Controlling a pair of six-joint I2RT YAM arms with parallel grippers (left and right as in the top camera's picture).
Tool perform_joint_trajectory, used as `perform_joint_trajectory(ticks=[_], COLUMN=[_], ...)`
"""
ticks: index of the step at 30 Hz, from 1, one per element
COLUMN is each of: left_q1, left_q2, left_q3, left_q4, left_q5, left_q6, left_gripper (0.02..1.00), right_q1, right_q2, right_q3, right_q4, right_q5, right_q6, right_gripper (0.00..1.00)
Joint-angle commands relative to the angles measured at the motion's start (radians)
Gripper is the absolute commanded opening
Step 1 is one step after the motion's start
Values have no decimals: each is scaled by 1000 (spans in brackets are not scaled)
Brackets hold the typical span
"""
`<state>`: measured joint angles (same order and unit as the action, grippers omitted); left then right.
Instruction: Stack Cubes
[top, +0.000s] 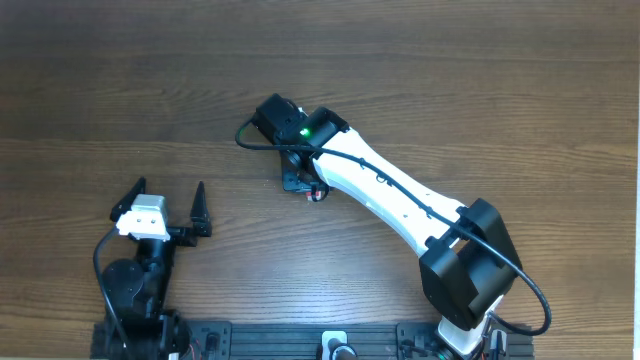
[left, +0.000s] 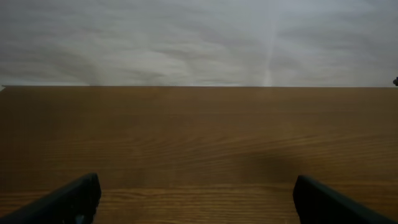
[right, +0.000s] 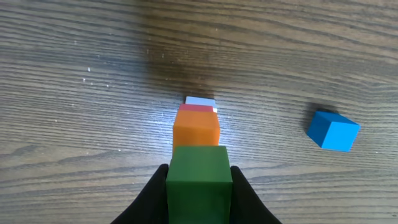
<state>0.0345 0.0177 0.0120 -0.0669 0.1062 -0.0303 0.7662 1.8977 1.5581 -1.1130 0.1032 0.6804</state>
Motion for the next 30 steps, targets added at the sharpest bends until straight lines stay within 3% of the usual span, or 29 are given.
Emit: perform_joint_trajectory(ticks=[1,24,30], left_q1=[-5,-5,-5], left_q2=[-2,-2,-2], left_q3=[-6,-6,-6], left_q4=[1,0,0], left_q5=[13,13,13], left_q6=[-11,-11,-11], left_gripper=[998,1000,1000], right_q1=[-18,-19,-19], right_q2=[18,50,51], right_q3=[21,20,20], right_q4=[6,39,38], right_q5=[-8,-29,-28], right_q6=[-2,14,14], right_gripper=[12,12,112])
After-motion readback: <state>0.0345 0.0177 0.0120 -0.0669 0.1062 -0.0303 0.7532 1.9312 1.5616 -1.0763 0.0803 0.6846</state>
